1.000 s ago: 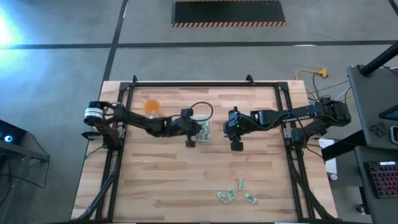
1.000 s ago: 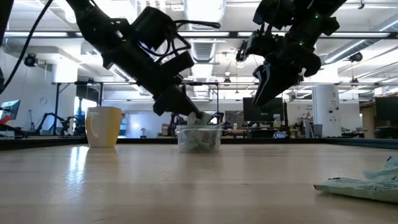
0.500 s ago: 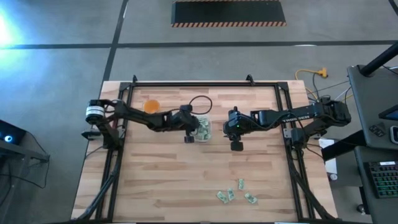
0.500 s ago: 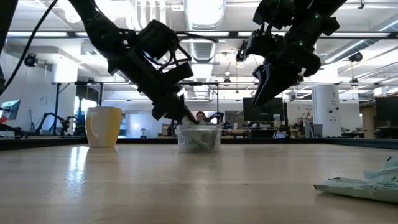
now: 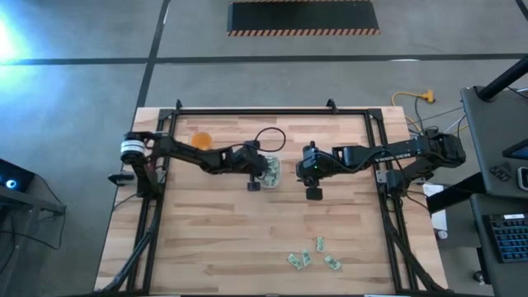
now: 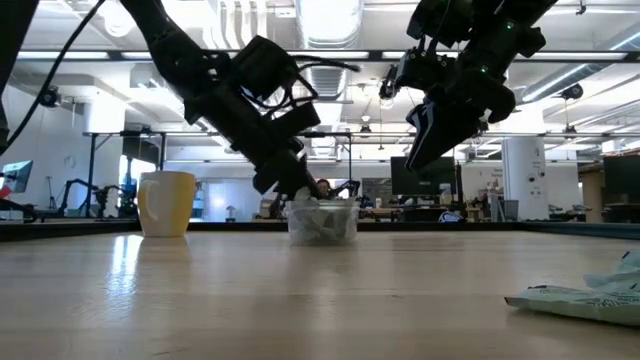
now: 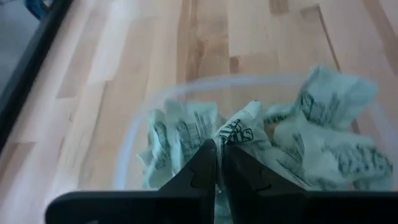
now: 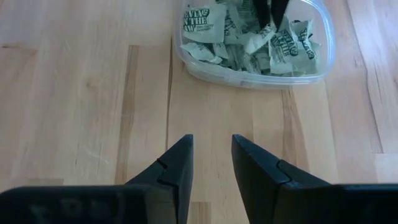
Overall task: Pick and place Stevia / Truvia into bins
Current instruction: Put the stevia packet into the bin
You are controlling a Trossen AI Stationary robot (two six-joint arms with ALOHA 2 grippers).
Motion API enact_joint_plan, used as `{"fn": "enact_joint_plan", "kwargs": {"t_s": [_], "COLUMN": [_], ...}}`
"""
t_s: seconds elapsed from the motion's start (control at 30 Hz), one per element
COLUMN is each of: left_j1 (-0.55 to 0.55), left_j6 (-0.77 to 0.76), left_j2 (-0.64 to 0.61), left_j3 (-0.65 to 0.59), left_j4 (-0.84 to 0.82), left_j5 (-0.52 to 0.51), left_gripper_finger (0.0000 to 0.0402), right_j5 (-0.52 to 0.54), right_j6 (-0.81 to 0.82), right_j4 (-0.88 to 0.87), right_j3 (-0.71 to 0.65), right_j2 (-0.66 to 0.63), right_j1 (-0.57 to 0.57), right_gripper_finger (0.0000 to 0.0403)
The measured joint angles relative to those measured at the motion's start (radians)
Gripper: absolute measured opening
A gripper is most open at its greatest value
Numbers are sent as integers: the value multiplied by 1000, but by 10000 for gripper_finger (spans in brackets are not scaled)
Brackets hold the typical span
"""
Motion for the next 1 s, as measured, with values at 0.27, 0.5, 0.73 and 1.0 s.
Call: {"fn": "enact_joint_plan", "kwargs": {"t_s": [0.27, 0.5, 0.73, 1.0], "left_j1": [-2, -2, -11, -88], "left_j6": [1, 0, -27, -149], "left_j2": [-4, -10, -111, -272], "left_j3": [14, 14, 14, -29], "left_j4": [1, 0, -47, -173], "left_j5": [-3, -4, -4, 136], "left_gripper_finger": [58, 154, 206, 212], "right_j5": [0, 0, -2, -62], "right_j6": [0, 0, 4, 57], "right_j4": [0, -1, -4, -3], "right_j3": [0, 0, 0, -2], "right_j2": [0, 0, 0, 0], "right_j1": [0, 0, 0, 0], "right_gripper_finger": [107, 103, 109, 103]}}
